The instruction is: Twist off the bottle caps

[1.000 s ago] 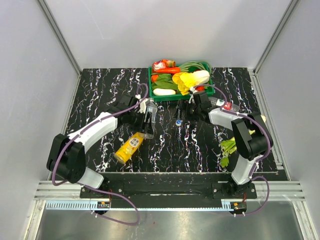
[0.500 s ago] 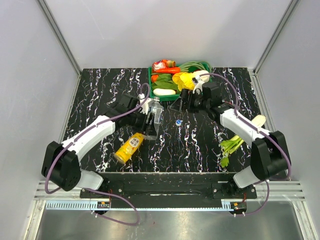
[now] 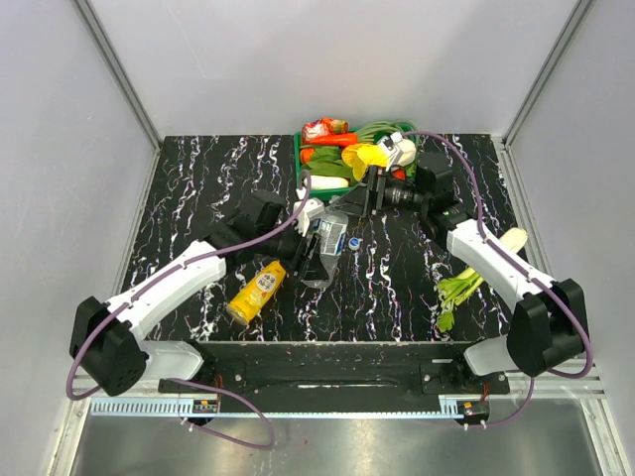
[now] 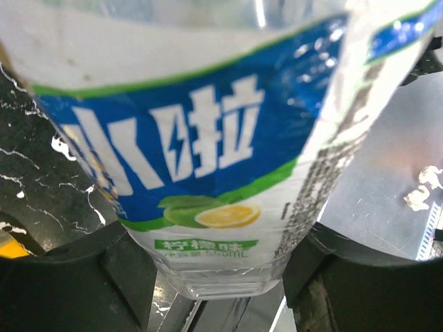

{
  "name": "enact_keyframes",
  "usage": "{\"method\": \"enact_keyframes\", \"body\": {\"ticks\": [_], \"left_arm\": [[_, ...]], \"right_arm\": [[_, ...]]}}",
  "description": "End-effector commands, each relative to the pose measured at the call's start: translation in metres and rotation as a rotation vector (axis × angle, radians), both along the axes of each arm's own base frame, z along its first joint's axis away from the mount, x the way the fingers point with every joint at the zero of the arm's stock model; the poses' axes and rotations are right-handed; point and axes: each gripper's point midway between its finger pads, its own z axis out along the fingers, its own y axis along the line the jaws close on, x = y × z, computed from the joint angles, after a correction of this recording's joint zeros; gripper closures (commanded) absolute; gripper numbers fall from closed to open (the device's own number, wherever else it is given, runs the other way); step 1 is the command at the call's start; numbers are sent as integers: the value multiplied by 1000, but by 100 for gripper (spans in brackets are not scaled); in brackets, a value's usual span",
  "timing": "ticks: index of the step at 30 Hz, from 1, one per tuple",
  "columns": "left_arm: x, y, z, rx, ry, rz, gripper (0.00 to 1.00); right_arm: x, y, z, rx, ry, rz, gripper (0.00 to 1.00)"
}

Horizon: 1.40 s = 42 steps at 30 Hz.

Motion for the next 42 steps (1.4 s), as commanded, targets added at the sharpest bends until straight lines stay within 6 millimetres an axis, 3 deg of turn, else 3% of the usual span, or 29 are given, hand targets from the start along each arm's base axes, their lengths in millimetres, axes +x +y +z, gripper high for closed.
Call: {"method": "enact_keyframes", "body": {"ticks": [1,10,18,24,27,29,32,36,42], "left_arm": [[-3,-15,48,-157,-114,-70,83],[-11,-13,50,-168,-114,-89,80],[-12,-13,51,-171,-123,-96,78],[-12,-14,49,-168,-118,-98,77],[-11,-13,47,-160,-126,-90,73],[-9,-11,47,-154,-138,-78,62],[-5,-8,46,-140,-162,-47,38],[6,-4,47,-116,-191,19,18],[28,3,55,-84,-237,144,1]], "right_arm": [[-19,3,33,77,-85,91,16],[-26,4,49,136,-105,117,31],[-29,6,49,141,-88,133,55],[-32,4,53,145,-101,142,96],[-32,4,53,138,-109,137,100],[-32,3,53,127,-118,132,100],[-29,1,51,101,-135,104,100],[-25,-3,48,59,-153,70,100],[-16,-12,44,-4,-188,-9,100]]}}
